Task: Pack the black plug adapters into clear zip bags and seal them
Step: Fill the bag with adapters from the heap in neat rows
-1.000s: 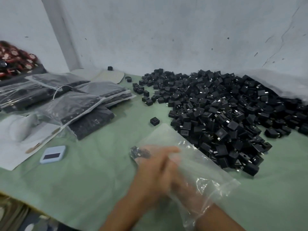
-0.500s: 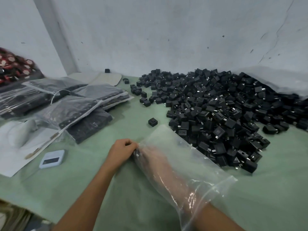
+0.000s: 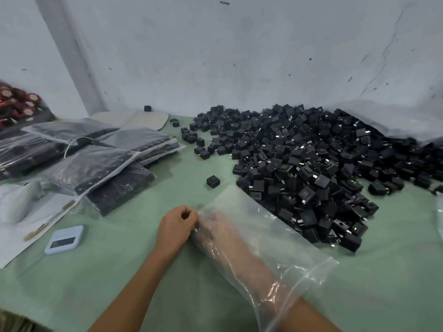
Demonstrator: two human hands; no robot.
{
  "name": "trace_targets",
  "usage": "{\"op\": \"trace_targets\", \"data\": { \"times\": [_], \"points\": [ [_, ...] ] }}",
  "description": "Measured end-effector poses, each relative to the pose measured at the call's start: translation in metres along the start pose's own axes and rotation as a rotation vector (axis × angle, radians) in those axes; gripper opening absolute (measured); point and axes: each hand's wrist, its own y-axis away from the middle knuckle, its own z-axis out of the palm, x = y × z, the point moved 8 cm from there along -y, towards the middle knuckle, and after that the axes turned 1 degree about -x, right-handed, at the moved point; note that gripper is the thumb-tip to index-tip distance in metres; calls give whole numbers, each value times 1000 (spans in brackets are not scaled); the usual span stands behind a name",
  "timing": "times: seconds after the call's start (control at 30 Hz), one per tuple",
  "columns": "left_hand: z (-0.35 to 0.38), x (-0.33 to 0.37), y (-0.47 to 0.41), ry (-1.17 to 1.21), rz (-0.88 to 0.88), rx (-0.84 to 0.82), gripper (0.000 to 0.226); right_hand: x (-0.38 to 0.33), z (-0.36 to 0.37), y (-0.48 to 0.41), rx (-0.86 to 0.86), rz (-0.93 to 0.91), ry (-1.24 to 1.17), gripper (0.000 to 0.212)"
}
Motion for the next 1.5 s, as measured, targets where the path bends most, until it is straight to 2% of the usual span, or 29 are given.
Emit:
{"op": "trace_targets", "data": {
  "times": [0.03,0.1,0.17,0.3,0.4,0.5,0.67,0.73,0.8,0.87,0.9,0.97,1.1,1.23,1.3,1.4,1.5],
  "points": [
    [3,2,0,2,10,-7,20,6,-3,-1,1,49,-72,24],
    [8,5,-1,10,15,-24,20,8,-3,0,-14,36,-100,26],
    [12,5,-2,17,7,-31,20,8,-14,0,36,-13,-63,33],
    [14,1,-3,15,-12,-40,18,10,-22,26,7,-72,-28,37],
    [15,0,-4,15,-6,-63,19,31,-42,60,61,-13,-57,33],
    [15,-2,-5,2,5,-67,19,53,-61,99,-38,-24,-71,26],
    [15,-5,-8,-19,47,-23,23,88,-97,187,-131,70,-172,26],
    [15,-6,-8,-23,57,2,24,104,-131,205,-74,152,-182,29],
    [16,-6,-10,-26,69,5,25,128,-168,207,94,244,-163,34],
    [17,-6,-12,-27,69,4,26,141,-198,187,267,249,-84,37],
    [17,-7,-12,-28,62,4,26,144,-203,171,293,235,-35,34],
    [18,-6,-13,-35,54,-2,25,147,-197,134,259,188,54,28],
    [20,-8,-15,-41,36,-28,27,161,-154,82,21,103,393,39],
    [19,-8,-18,-2,9,-45,21,174,-142,74,-86,167,516,46],
    [20,-11,-19,26,-18,-66,18,178,-147,80,-94,238,381,46],
    [12,-4,-15,32,-51,-58,31,179,-179,104,119,367,-64,31],
    [-9,31,15,-157,83,142,42,175,-201,149,318,442,-542,22]
  ]
}}
